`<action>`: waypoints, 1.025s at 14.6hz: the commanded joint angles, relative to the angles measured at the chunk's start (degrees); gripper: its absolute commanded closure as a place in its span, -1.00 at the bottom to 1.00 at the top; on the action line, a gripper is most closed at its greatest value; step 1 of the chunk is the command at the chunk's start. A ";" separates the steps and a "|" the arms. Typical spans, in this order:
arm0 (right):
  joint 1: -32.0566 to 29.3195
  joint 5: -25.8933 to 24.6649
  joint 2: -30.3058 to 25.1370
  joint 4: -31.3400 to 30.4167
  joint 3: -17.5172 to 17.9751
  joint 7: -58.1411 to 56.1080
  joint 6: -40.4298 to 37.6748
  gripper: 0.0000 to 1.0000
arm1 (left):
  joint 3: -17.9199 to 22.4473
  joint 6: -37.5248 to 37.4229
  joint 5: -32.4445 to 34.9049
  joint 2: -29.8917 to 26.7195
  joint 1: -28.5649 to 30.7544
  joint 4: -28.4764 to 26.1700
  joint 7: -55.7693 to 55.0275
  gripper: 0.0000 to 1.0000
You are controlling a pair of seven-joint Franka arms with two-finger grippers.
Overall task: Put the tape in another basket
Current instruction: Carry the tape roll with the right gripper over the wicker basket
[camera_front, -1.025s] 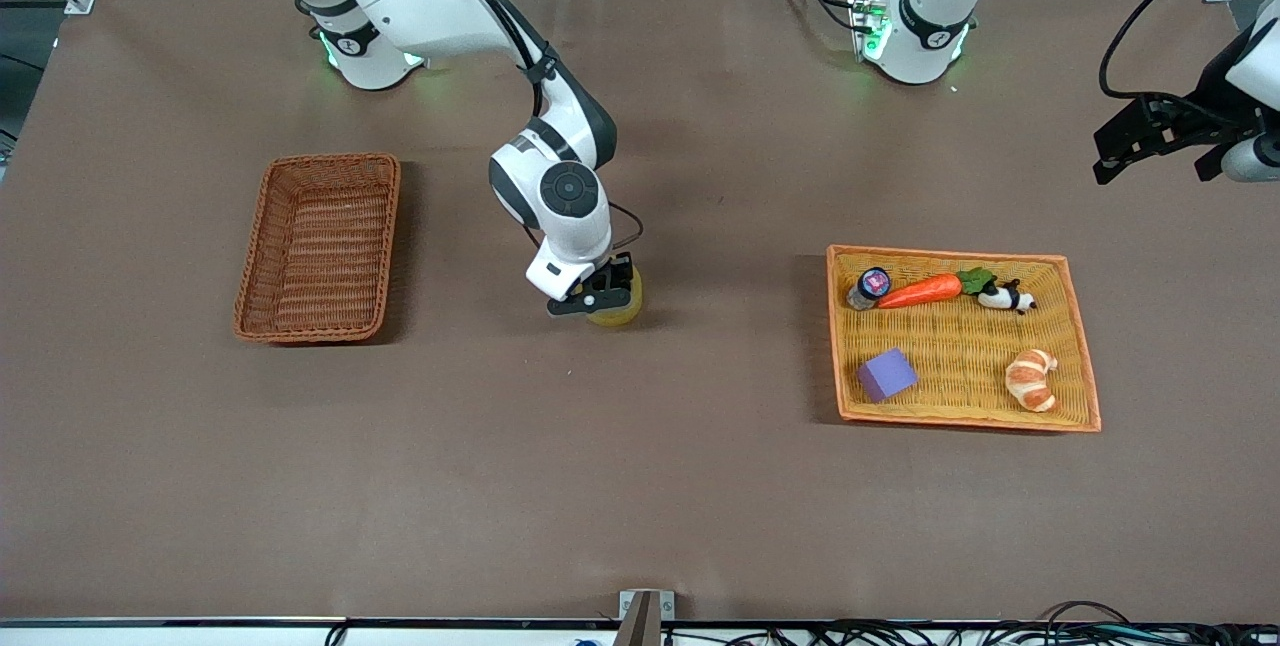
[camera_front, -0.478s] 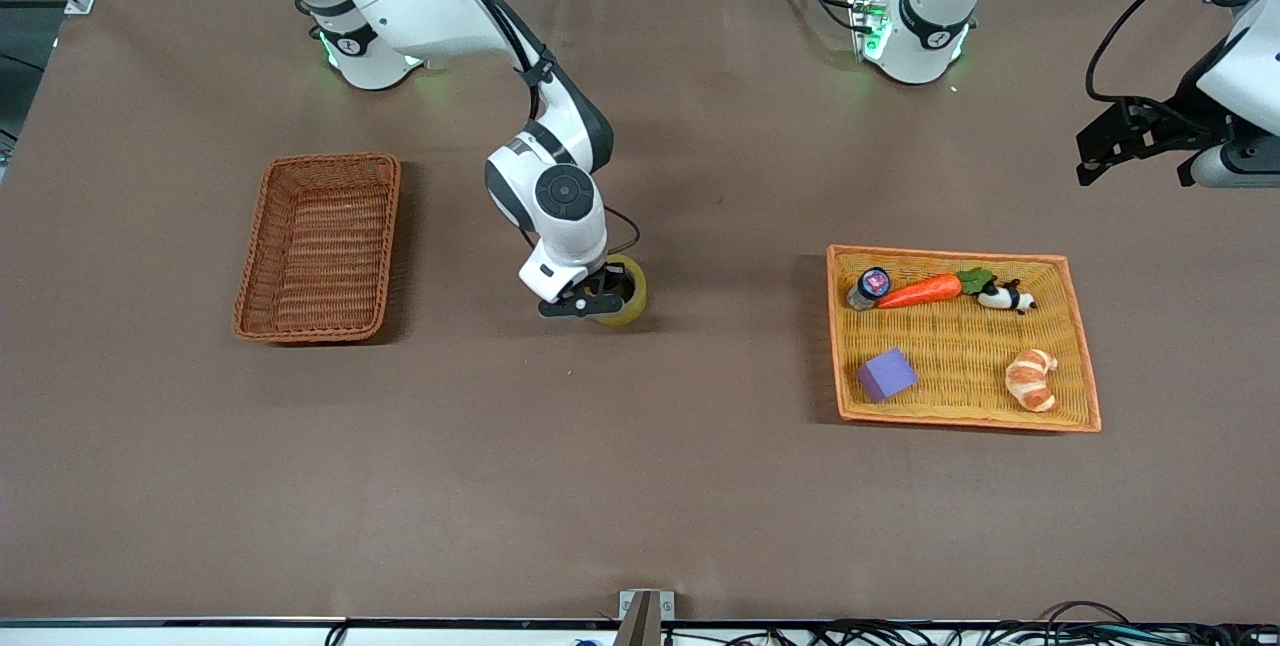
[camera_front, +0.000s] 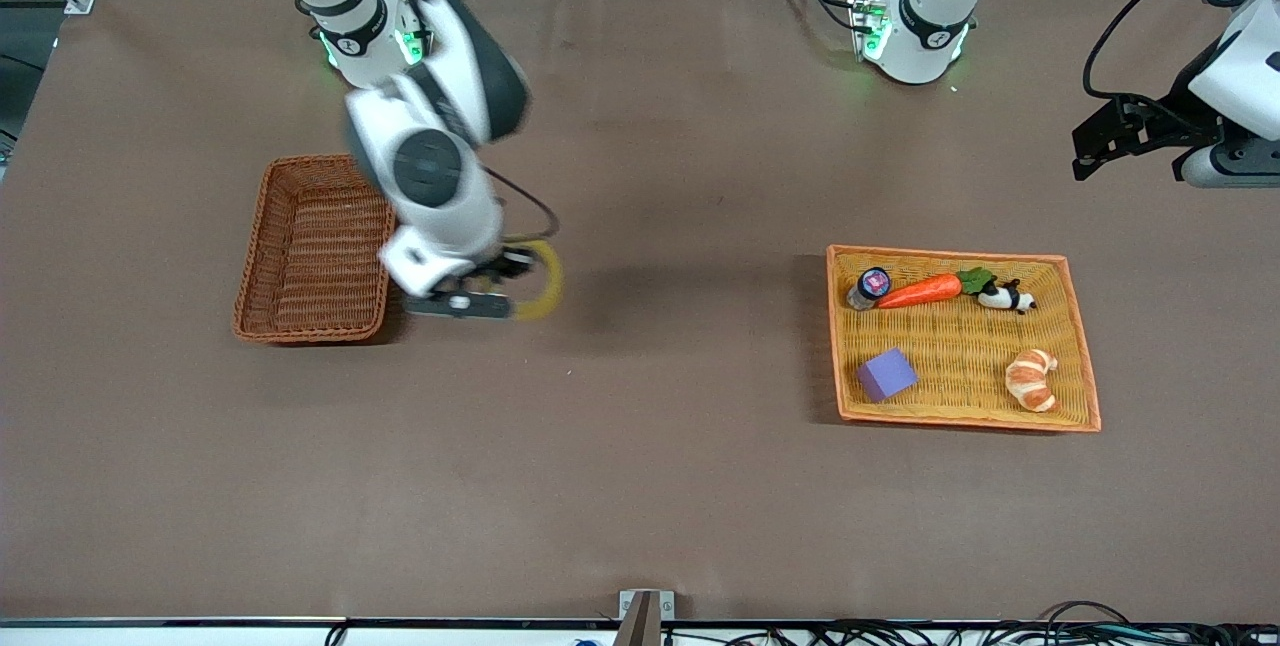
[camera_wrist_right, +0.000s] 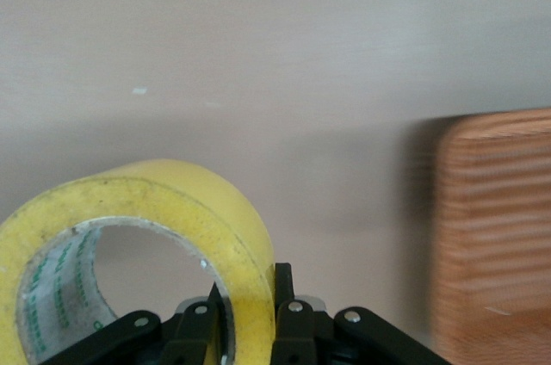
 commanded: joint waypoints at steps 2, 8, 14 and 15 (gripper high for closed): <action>-13.56 0.04 -12.43 -11.88 1.16 -17.62 -1.92 0.99 | -0.07 -1.09 -0.85 -0.15 -0.20 0.21 0.99 -1.00; -23.00 -0.05 -22.28 -35.41 -5.50 -39.88 14.02 0.99 | -0.33 -0.65 -0.41 0.90 -0.38 0.30 0.99 -1.00; -23.00 -0.14 -23.44 -56.17 -9.38 -44.65 39.08 0.97 | -0.60 -0.73 -0.50 0.73 -0.29 0.30 0.99 -1.00; -23.09 -0.14 -22.83 -57.86 -9.38 -44.66 43.13 0.97 | -0.86 -0.73 -0.59 0.73 -0.20 0.30 0.99 -1.00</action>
